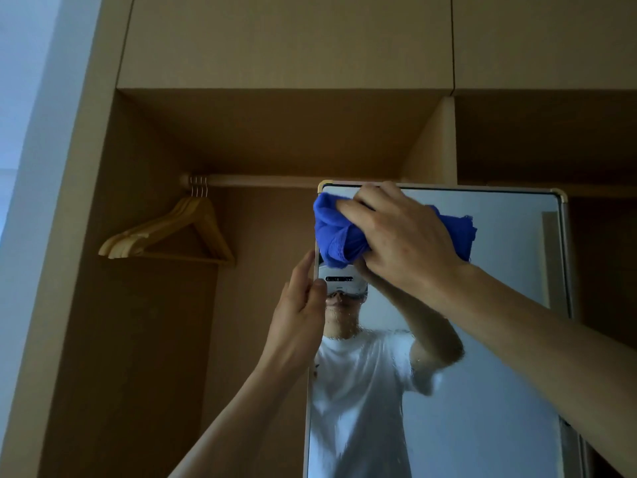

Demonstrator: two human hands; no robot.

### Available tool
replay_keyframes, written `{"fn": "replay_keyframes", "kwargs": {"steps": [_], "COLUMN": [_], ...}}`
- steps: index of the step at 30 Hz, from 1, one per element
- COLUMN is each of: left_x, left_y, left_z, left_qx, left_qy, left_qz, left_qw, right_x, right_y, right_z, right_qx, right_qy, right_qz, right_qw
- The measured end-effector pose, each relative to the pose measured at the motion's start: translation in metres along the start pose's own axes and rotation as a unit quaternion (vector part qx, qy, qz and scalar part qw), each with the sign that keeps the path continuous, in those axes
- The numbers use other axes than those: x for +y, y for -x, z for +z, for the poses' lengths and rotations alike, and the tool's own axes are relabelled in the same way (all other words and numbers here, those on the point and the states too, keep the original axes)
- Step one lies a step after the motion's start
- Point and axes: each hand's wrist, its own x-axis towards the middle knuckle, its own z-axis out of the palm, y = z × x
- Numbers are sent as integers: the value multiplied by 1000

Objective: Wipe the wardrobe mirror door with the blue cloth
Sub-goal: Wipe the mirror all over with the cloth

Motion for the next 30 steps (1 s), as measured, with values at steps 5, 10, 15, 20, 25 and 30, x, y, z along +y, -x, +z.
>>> {"fn": "replay_keyframes", "kwargs": {"steps": [5,10,15,20,25,30], "left_x": [-3,2,2,-2,1,-2], "left_y": [3,5,3,3,4,7], "left_z": [1,9,13,13,18,27], "left_qx": [-9,28,44,48,72,117], "left_qy": [7,-54,-57,-71,-140,-163], "left_qz": [15,31,3,2,13,9], "left_qw": [1000,998,997,996,987,980], "right_x": [-15,-7,26,53,47,39], "right_y": [35,29,-3,-15,2,36], "right_z": [3,2,-8,-15,-9,-7], "right_qx": [-42,-31,11,26,22,-23], "right_qy": [-21,-12,2,9,-19,-59], "right_qz": [-19,-15,28,34,27,-8], "right_qw": [999,999,1000,999,999,998]}}
